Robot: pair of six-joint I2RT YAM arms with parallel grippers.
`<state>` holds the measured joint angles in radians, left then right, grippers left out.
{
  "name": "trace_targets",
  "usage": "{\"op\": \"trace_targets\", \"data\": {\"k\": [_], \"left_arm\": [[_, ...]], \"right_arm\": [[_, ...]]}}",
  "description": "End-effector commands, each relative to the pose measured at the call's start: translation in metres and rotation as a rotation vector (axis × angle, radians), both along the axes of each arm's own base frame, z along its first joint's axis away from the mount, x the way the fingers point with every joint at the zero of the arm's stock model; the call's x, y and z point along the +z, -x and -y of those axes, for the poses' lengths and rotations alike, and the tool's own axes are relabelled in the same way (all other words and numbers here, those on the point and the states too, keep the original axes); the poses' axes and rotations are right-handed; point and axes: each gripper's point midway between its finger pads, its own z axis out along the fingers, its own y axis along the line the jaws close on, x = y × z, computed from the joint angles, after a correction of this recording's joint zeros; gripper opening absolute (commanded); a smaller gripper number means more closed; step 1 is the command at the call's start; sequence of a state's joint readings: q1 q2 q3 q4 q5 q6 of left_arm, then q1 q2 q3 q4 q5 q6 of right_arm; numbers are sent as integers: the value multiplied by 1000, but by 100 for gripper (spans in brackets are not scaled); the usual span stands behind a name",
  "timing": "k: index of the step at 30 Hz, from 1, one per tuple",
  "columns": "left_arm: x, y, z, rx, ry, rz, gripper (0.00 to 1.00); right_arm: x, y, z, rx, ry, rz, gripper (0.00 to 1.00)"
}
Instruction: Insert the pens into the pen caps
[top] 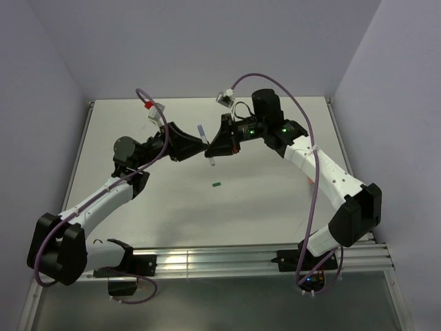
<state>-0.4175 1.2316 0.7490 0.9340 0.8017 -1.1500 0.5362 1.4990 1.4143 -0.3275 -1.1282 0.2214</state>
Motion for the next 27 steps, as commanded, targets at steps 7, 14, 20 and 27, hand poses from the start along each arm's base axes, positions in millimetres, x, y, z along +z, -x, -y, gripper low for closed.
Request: {"op": "trace_targets", "data": {"k": [7, 14, 20, 27], "left_arm": [[23, -6, -21, -90, -72, 74, 71], [23, -35, -48, 32, -181, 137, 84], [-28, -83, -74, 272, -512, 105, 99], [-35, -100, -90, 385, -629, 145, 99]], "right_arm": [[3, -27, 17, -178, -40, 191, 0], [-22, -49, 62, -315, 60, 149, 0], [-110, -92, 180, -596, 515, 71, 0], [-206, -86, 296, -762, 878, -180, 0]]}}
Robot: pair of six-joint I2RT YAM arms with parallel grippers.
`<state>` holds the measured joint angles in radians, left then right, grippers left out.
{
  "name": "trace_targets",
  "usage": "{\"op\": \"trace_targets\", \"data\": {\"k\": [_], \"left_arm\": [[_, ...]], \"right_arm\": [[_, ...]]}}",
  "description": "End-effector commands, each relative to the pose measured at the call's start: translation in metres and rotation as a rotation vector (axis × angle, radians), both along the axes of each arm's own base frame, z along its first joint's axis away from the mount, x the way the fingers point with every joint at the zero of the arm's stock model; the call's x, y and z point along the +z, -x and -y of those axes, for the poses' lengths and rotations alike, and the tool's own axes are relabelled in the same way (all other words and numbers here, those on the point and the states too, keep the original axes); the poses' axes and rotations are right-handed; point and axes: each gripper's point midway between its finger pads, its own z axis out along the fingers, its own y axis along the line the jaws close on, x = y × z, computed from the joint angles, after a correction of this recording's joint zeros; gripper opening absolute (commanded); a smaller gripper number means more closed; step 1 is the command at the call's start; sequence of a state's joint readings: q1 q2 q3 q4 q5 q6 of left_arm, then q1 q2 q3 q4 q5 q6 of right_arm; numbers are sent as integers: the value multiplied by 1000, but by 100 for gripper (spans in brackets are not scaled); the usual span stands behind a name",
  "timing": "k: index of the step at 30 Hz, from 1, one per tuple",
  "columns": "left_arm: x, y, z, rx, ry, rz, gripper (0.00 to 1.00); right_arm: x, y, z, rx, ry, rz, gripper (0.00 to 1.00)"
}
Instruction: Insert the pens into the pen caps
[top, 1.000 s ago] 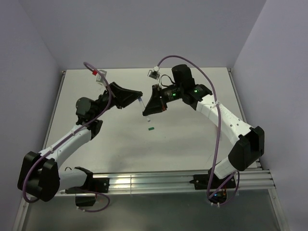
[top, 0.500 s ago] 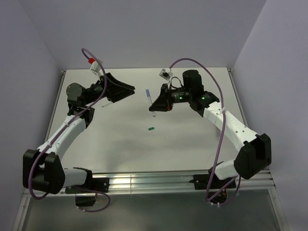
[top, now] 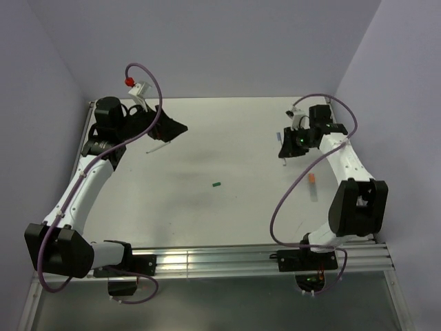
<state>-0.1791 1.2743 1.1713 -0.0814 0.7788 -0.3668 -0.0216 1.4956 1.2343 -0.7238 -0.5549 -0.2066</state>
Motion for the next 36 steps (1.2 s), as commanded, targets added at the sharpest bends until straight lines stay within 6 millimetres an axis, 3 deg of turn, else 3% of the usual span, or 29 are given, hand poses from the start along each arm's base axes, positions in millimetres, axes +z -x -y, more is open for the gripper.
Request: {"op": "trace_targets", "data": {"k": [1, 2, 7, 13, 21, 29, 36], "left_arm": [[-5, -4, -11, 45, -99, 41, 100], [-6, -4, -10, 40, -93, 41, 99], [-20, -3, -8, 24, -94, 8, 100], [-31, -3, -10, 21, -117, -7, 100], [-35, -3, -8, 10, -106, -28, 99], [-31, -1, -7, 1, -94, -23, 100], [-32, 0, -5, -5, -86, -33, 99]], "right_arm": [[-61, 29, 55, -56, 183, -228, 0], [-71, 32, 69, -93, 213, -263, 0], [-113, 43, 88, -164, 232, -411, 0], [-132, 58, 97, -213, 287, -476, 0], [-143, 97, 108, -235, 370, -538, 0], [-145, 103, 118, -297, 384, -553, 0], [-148, 100, 125, -336, 413, -552, 15]]}}
